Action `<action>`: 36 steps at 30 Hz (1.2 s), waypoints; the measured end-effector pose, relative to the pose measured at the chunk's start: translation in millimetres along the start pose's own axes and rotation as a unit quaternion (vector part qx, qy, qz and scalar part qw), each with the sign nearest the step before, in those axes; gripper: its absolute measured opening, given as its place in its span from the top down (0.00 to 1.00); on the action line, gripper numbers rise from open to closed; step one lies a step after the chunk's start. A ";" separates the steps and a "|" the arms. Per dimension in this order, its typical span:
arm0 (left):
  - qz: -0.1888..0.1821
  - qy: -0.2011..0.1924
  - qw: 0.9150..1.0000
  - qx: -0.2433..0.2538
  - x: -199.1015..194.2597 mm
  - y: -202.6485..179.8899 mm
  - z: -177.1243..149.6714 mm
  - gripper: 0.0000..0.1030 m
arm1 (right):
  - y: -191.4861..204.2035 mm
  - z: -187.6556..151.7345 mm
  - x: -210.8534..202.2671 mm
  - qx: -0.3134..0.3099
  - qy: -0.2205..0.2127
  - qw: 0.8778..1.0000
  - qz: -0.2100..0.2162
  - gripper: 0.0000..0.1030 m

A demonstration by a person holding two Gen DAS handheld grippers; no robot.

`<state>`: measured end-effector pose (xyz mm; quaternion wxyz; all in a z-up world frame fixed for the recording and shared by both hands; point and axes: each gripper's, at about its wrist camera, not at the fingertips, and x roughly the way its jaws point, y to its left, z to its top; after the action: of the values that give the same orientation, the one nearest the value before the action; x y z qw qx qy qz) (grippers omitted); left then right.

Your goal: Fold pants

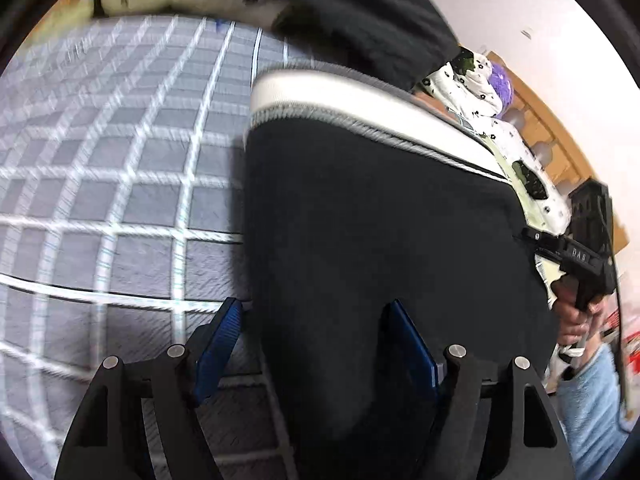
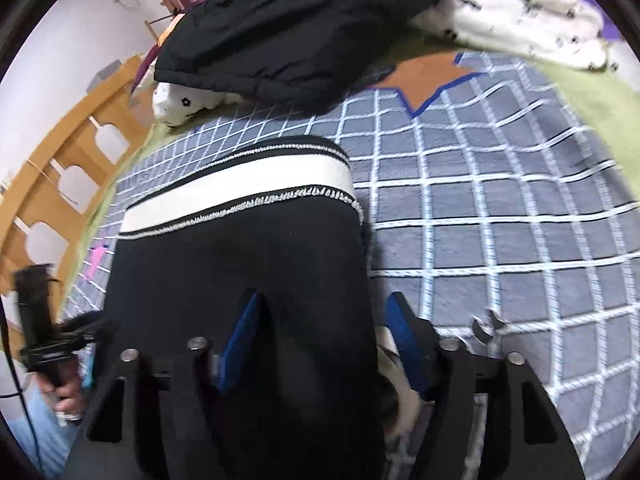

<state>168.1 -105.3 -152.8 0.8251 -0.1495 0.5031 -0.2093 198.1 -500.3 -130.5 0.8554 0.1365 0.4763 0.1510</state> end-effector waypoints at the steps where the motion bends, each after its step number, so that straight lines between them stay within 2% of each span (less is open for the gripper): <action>1: -0.007 -0.012 1.000 0.000 0.9 1.5 -0.3 0.33 | -1.5 1.4 4.1 0.002 0.010 1.000 0.010 0.37; 3: -0.018 -0.011 1.000 0.011 6.7 -2.3 2.3 0.45 | -5.2 1.9 13.4 0.010 0.029 0.999 0.037 0.38; 5: -0.027 -0.009 1.000 -0.007 10.4 -0.7 5.6 0.55 | -9.1 2.6 22.0 0.025 0.047 0.996 0.066 0.38; 6: -0.037 -0.007 0.999 -0.015 8.9 0.7 7.8 0.67 | -10.3 3.4 26.1 0.033 0.051 0.995 0.074 0.38; 7: -0.041 -0.008 0.999 -0.020 5.3 2.1 9.8 0.73 | -9.9 2.4 28.7 0.041 0.057 0.994 0.085 0.38; 9: -0.053 -0.006 0.998 -0.030 -2.2 4.9 15.3 0.78 | -3.8 0.2 29.4 0.048 0.056 0.994 0.078 0.40; 10: -0.058 -0.012 0.998 -0.032 -9.2 5.7 17.8 0.80 | 1.5 -0.6 26.1 0.043 0.050 0.996 0.064 0.45; 11: -0.063 -0.015 0.997 -0.031 -14.0 6.3 20.2 0.81 | 7.8 -0.7 20.3 0.036 0.042 0.997 0.050 0.56; 12: -0.069 -0.020 0.997 -0.027 -20.8 6.2 22.3 0.81 | 12.9 -0.7 9.7 0.037 0.027 0.998 0.046 0.71; 13: -0.078 -0.026 0.996 -0.021 -29.9 6.8 25.6 0.82 | 19.3 -1.5 -2.6 0.047 0.011 0.997 0.057 0.76; 15: -0.087 -0.035 0.996 -0.009 -51.0 10.0 31.9 0.83 | 35.8 -5.5 -21.4 0.065 -0.007 0.995 0.080 0.79; 16: -0.086 -0.043 0.995 0.001 -63.0 12.7 34.3 0.83 | 46.2 -8.7 -27.1 0.064 -0.015 0.995 0.078 0.79; 18: -0.058 -0.053 0.996 0.032 -91.9 24.5 40.1 0.84 | 77.3 -15.0 -31.7 0.055 -0.024 0.995 0.079 0.80; 20: -0.029 -0.061 0.997 0.042 -112.8 40.3 44.4 0.84 | 106.1 -20.8 -28.8 0.057 -0.030 0.992 0.111 0.80; 22: -0.007 -0.060 0.998 0.031 -131.4 69.2 45.2 0.83 | 128.2 -24.0 -20.4 0.055 -0.035 0.988 0.139 0.80; 24: 0.009 -0.048 0.999 0.019 -134.1 95.7 43.6 0.82 | 152.7 -27.5 -3.3 0.038 -0.042 0.986 0.156 0.80; 26: 0.030 -0.029 0.999 0.022 -122.1 114.6 36.1 0.76 | 171.7 -30.0 19.8 0.021 -0.039 0.987 0.156 0.79; 27: 0.041 -0.020 0.999 0.022 -111.2 124.9 28.6 0.74 | 179.3 -31.7 34.5 0.006 -0.039 0.990 0.138 0.76; 28: 0.054 -0.017 0.998 0.014 -101.1 133.5 20.9 0.72 | 184.3 -35.1 46.8 -0.018 -0.047 0.994 0.100 0.73; 29: 0.059 -0.014 0.998 0.006 -93.9 137.0 17.2 0.71 | 186.7 -38.5 58.0 -0.040 -0.046 0.997 0.054 0.63; 30: 0.053 -0.014 0.999 0.001 -91.2 139.8 14.5 0.65 | 187.7 -42.4 72.8 -0.064 -0.027 0.998 0.007 0.58; 31: 0.051 -0.012 0.999 0.005 -90.8 139.0 13.8 0.60 | 185.0 -45.2 73.8 -0.065 -0.027 0.997 0.009 0.58; 33: 0.084 -0.026 0.996 0.026 -98.1 129.8 17.9 0.59 | 186.5 -42.8 61.5 -0.073 -0.018 0.997 0.007 0.55; 35: 0.109 -0.070 0.991 0.045 -113.4 119.9 22.1 0.52 | 192.5 -40.8 38.9 -0.099 -0.046 0.994 -0.026 0.55; 36: 0.114 -0.092 0.988 0.051 -120.4 116.4 24.4 0.46 | 195.3 -39.1 29.9 -0.108 -0.062 0.992 -0.036 0.55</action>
<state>163.7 56.3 -102.6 0.8930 -0.0676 0.4270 -0.1248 154.5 -306.1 -99.9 0.8981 0.0349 0.4076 0.1616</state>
